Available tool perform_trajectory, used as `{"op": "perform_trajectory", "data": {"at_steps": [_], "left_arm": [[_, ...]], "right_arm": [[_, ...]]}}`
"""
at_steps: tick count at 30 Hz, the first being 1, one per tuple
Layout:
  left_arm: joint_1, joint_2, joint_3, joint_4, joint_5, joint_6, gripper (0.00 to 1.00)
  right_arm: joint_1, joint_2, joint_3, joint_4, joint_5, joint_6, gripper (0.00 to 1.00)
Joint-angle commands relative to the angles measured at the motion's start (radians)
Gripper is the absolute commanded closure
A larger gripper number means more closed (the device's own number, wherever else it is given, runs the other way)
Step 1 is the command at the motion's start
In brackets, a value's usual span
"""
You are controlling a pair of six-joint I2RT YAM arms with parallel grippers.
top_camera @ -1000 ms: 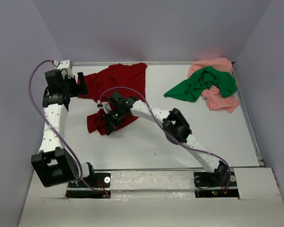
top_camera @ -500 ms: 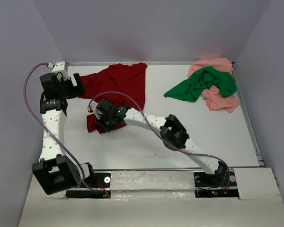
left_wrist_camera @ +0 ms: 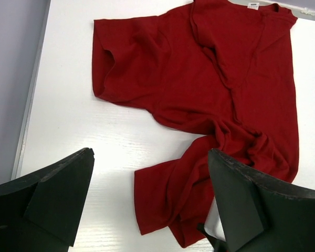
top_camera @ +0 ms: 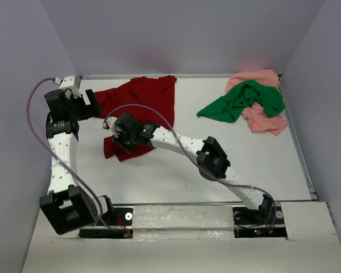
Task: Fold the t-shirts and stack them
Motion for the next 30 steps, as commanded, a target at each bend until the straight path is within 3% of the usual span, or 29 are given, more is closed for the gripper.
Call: {"op": "perform_trajectory", "data": {"at_steps": [1,21,30], "left_arm": [[0.015,-0.046,-0.012,0.048,0.024,-0.001,0.02],[0.026,-0.029,-0.011,0.048,0.048,0.001,0.02],[0.027,-0.034,-0.009,0.048,0.051,0.001,0.02]], "right_arm": [[0.002,-0.123,0.02,0.071,0.01,-0.021,1.0],[0.002,-0.024,0.0,0.072,-0.116,0.075,1.0],[0.002,-0.016,-0.106,0.098,-0.165,0.129,1.0]]}}
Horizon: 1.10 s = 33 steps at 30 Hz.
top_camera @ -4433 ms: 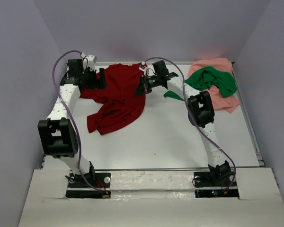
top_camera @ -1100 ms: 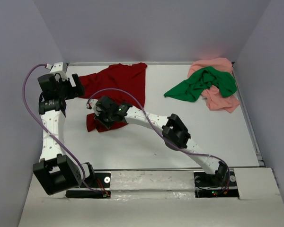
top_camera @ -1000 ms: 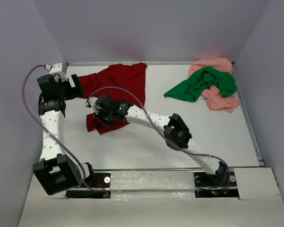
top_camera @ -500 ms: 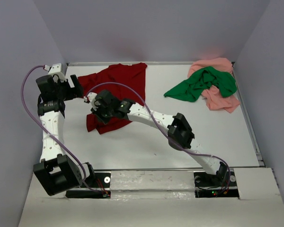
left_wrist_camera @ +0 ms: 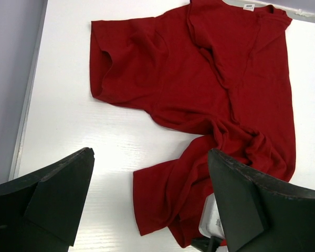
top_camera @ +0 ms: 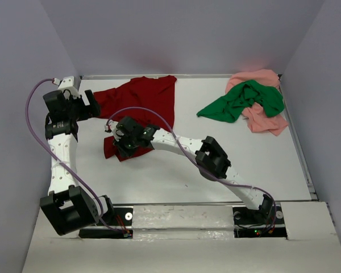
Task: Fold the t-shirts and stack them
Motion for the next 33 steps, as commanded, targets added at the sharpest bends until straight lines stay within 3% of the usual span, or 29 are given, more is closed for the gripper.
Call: {"op": "perform_trajectory", "data": {"at_steps": [1,14,25,33], "left_arm": [[0.007,-0.027,0.003,0.036,0.022,0.001,0.02],[0.009,-0.036,-0.001,0.039,0.027,0.002,0.02],[0.009,-0.041,-0.002,0.041,0.03,0.004,0.01],[0.012,-0.048,-0.008,0.045,0.033,0.005,0.01]], "right_arm": [[0.002,0.003,-0.047,0.056,-0.045,0.037,1.0],[0.002,-0.068,-0.24,0.127,-0.062,0.028,1.0],[-0.007,-0.118,-0.159,0.138,-0.051,0.013,1.0],[-0.016,-0.074,-0.013,0.104,-0.034,0.004,1.0]]}}
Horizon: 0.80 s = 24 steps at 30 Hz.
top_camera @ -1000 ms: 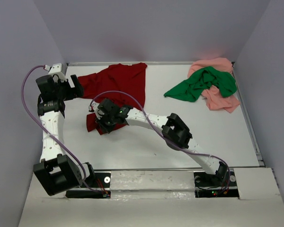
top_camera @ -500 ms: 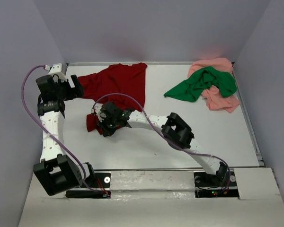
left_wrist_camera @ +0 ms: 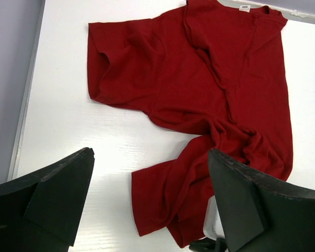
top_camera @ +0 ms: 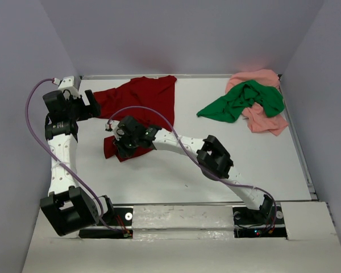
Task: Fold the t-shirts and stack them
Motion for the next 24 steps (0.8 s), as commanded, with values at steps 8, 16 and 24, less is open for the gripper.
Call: {"op": "perform_trajectory", "data": {"at_steps": [8,16,24], "left_arm": [[0.013,-0.046,-0.01,0.043,0.029,0.005,0.01],[0.015,-0.043,-0.008,0.041,0.038,0.005,0.01],[0.015,-0.043,-0.007,0.043,0.041,0.006,0.01]], "right_arm": [[-0.017,0.04,0.162,-0.013,0.023,-0.025,1.0],[-0.037,0.092,0.126,-0.008,-0.006,-0.014,1.0],[-0.046,0.075,-0.031,0.052,-0.042,0.019,1.0]]}}
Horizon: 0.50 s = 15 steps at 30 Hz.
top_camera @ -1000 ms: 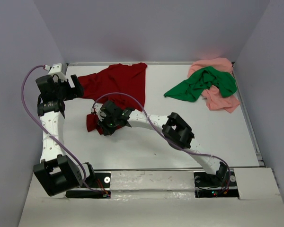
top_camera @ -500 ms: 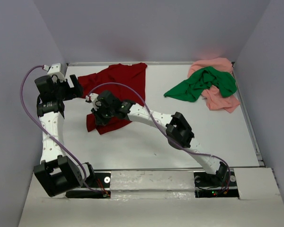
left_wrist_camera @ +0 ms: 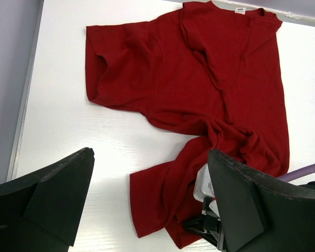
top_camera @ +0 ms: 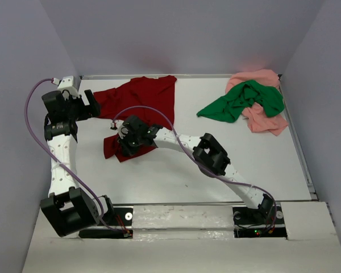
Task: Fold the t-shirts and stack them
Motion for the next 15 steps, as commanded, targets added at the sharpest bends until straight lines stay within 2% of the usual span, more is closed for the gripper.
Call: {"op": "perform_trajectory", "data": {"at_steps": [1,10,15], "left_arm": [[0.008,-0.036,-0.006,0.039,0.022,0.006,0.01],[0.009,-0.04,-0.005,0.034,0.022,0.008,0.01],[0.009,-0.034,-0.005,0.031,0.042,0.01,0.01]], "right_arm": [[-0.001,-0.026,-0.104,0.031,-0.039,0.019,1.0],[-0.01,-0.131,-0.435,0.064,-0.043,0.013,1.0],[-0.076,-0.265,-0.683,0.057,-0.033,-0.044,1.0]]}}
